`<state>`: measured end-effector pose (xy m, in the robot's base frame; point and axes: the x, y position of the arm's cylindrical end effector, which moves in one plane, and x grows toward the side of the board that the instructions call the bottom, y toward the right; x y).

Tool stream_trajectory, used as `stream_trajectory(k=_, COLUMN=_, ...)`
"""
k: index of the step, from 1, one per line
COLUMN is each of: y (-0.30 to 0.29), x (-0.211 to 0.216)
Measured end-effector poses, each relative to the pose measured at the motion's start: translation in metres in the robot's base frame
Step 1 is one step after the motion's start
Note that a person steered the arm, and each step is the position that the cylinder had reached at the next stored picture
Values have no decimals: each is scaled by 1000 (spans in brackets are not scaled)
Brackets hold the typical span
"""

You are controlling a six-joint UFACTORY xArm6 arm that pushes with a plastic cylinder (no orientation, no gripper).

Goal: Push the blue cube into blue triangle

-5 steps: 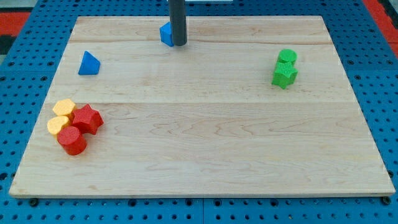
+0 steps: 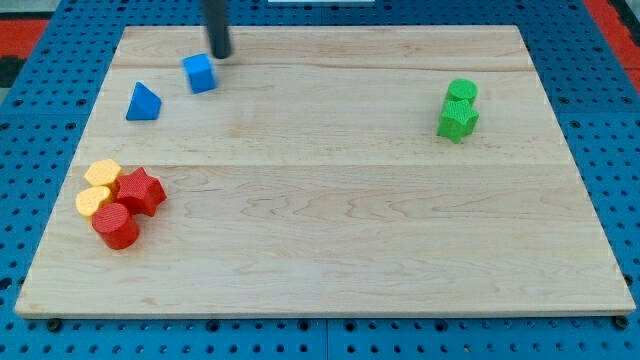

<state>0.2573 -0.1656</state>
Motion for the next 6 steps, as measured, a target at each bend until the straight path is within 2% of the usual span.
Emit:
stream_trajectory(k=1, y=-1, x=15)
stream_trajectory(k=2, y=27, x=19)
stream_trajectory(k=3, y=-14, x=43)
stream_trajectory(k=4, y=-55, x=43)
stream_trajectory(k=6, y=14, x=43)
